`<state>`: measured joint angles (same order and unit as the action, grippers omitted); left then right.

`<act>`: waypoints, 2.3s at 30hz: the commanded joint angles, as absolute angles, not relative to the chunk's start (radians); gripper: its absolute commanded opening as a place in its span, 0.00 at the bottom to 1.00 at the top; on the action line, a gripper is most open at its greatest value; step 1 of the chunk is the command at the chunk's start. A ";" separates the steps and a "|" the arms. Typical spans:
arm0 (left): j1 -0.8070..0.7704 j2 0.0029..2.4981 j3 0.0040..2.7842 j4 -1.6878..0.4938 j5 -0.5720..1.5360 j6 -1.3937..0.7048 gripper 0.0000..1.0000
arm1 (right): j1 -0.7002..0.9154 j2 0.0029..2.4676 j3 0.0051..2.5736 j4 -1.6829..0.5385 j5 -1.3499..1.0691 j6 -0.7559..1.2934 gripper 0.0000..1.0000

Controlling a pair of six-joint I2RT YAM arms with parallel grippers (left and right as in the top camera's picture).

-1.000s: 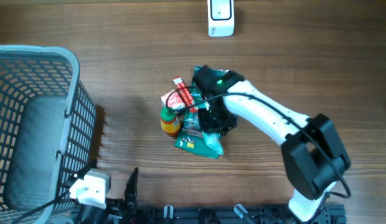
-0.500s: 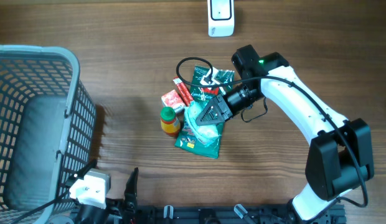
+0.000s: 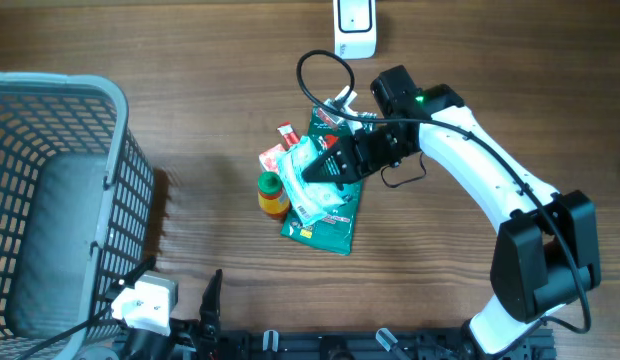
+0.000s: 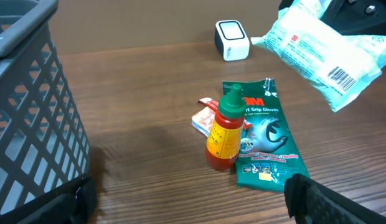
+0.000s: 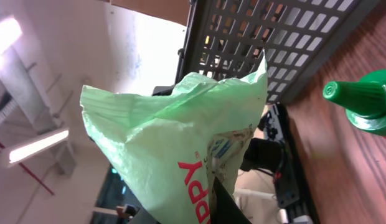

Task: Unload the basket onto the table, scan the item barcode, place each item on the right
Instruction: 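Lift the wipes pack up off the table, then move the wipes pack up to the white scanner and hold it there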

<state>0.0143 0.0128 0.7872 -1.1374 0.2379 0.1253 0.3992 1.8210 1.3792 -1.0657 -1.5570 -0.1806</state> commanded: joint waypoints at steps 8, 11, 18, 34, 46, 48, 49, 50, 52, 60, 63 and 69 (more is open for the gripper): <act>0.020 0.004 0.789 -1.134 0.254 0.125 1.00 | 0.402 1.799 1.400 -1.059 -1.623 -0.048 0.04; 0.020 0.004 0.789 -1.134 0.254 0.125 1.00 | 0.402 1.799 1.400 -1.059 -1.623 -0.045 0.04; 0.020 0.004 0.789 -1.134 0.254 0.125 1.00 | 0.402 1.799 1.400 -1.058 -1.604 -0.054 0.04; 0.020 0.004 0.789 -1.134 0.254 0.125 1.00 | 0.352 1.798 1.400 -1.505 -1.436 -0.471 0.04; 0.020 0.004 0.789 -1.134 0.254 0.125 1.00 | 0.297 1.788 1.395 -1.612 -1.306 -0.545 0.04; 0.020 0.004 0.789 -1.134 0.254 0.125 1.00 | 0.297 1.781 1.395 -1.612 -1.253 -0.528 0.04; 0.020 0.004 0.789 -1.134 0.254 0.125 1.00 | 0.296 1.773 1.395 -1.612 -1.213 -0.511 0.04; 0.020 0.004 0.789 -1.134 0.254 0.125 1.00 | 0.294 1.761 1.395 -1.612 -1.174 -0.491 0.04; 0.020 0.004 0.789 -1.134 0.254 0.125 1.00 | 0.288 1.720 1.395 -1.612 -1.137 -0.475 0.04; 0.020 0.004 0.789 -1.134 0.254 0.125 1.00 | 0.236 1.392 1.395 -1.467 -0.907 -0.385 0.05; 0.020 0.004 0.789 -1.134 0.254 0.125 1.00 | 0.236 1.301 1.395 -1.216 -0.615 -0.163 0.04; 0.020 0.004 0.789 -1.134 0.254 0.125 1.00 | 0.236 1.340 1.392 -0.785 -0.389 -0.026 0.05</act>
<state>0.0143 0.0128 0.7872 -1.1378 0.2379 0.1253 0.2382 1.2938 1.3861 -0.8978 -0.5308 -0.1223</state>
